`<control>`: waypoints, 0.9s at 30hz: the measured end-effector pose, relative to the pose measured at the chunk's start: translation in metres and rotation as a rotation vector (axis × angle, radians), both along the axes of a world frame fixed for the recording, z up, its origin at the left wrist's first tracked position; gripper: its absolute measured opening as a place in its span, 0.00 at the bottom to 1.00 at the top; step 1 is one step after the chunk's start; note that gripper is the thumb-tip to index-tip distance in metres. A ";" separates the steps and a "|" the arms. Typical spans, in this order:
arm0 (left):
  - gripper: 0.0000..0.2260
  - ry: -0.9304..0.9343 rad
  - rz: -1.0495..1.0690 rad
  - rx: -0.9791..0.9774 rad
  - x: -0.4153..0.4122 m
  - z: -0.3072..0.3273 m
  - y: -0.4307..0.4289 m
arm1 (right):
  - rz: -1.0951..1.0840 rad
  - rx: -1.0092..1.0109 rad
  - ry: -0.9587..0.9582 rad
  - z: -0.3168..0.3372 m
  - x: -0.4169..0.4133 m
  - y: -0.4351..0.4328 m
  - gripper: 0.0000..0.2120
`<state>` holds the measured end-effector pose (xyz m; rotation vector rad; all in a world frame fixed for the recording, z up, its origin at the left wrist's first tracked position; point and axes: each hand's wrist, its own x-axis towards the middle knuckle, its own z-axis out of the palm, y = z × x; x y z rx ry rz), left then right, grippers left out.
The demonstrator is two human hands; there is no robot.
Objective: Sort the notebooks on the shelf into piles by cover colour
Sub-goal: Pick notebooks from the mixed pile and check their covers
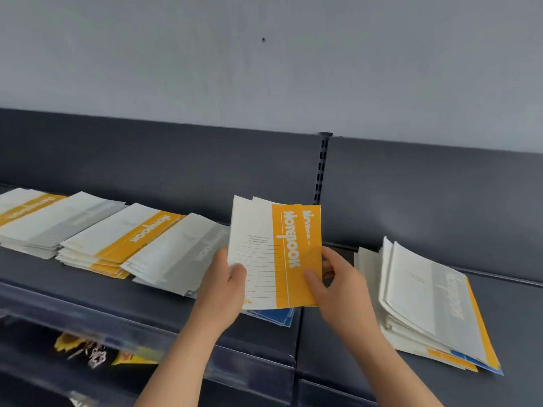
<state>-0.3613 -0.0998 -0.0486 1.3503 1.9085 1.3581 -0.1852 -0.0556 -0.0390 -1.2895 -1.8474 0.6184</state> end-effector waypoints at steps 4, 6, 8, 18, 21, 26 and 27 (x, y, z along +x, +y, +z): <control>0.10 0.037 0.020 -0.056 -0.065 0.008 -0.007 | 0.000 -0.022 0.001 0.001 -0.068 0.003 0.16; 0.11 0.045 0.024 -0.062 -0.103 0.013 -0.012 | 0.014 -0.029 -0.002 0.003 -0.106 0.002 0.17; 0.14 0.046 0.016 -0.049 -0.139 0.016 -0.017 | 0.039 -0.036 0.009 0.003 -0.143 0.003 0.18; 0.13 0.388 0.138 -0.072 -0.288 0.021 -0.006 | 0.050 -0.130 -0.026 -0.005 -0.289 0.012 0.22; 0.13 0.459 0.159 -0.077 -0.313 0.019 0.004 | 0.050 -0.152 -0.064 -0.006 -0.315 0.018 0.17; 0.13 0.534 0.203 -0.164 -0.335 0.007 0.013 | 0.043 -0.169 -0.232 -0.016 -0.339 0.026 0.07; 0.14 0.547 0.209 -0.192 -0.338 0.005 0.014 | 0.041 -0.151 -0.288 -0.019 -0.341 0.027 0.08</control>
